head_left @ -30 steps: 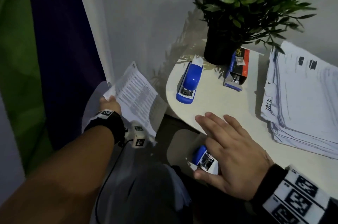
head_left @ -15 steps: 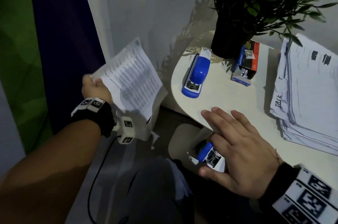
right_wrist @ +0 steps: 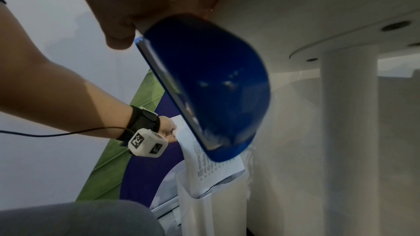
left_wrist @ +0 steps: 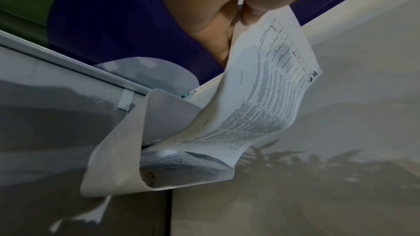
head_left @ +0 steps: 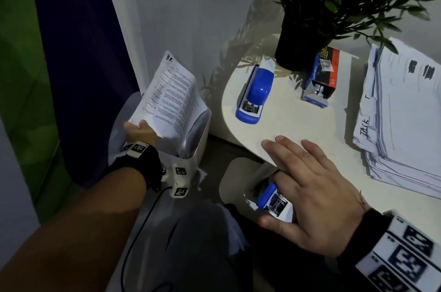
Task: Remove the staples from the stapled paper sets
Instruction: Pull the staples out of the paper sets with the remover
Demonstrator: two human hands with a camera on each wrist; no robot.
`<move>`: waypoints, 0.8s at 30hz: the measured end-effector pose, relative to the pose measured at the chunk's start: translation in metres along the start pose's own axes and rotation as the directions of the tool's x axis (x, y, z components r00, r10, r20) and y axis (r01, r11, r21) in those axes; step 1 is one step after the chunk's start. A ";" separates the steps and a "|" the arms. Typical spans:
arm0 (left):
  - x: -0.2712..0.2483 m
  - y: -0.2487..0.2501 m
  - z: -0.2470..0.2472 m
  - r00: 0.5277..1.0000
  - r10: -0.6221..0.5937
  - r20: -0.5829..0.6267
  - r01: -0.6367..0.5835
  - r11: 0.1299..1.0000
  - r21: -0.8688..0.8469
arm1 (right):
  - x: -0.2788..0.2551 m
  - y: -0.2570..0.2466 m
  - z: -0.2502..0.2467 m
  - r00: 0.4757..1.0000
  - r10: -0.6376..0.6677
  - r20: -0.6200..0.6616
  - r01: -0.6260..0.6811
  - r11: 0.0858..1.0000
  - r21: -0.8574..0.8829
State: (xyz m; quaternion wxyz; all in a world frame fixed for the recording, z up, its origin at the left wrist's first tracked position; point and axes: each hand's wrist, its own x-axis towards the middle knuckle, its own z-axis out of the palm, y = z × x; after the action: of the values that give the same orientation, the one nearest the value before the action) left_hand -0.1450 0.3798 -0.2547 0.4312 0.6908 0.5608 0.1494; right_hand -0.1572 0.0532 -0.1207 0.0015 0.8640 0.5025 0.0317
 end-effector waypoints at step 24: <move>0.011 0.014 -0.087 0.829 0.544 0.130 -0.557 0.779 0.288 | 0.002 -0.003 -0.002 1.000 0.019 0.008 -0.019 1.000 -0.014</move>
State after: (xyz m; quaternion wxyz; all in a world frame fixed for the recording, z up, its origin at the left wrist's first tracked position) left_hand -0.1928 0.4274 -0.1964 0.2641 0.8866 0.3424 0.1642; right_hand -0.1589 0.0564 -0.1182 0.0093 0.8688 0.4941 0.0316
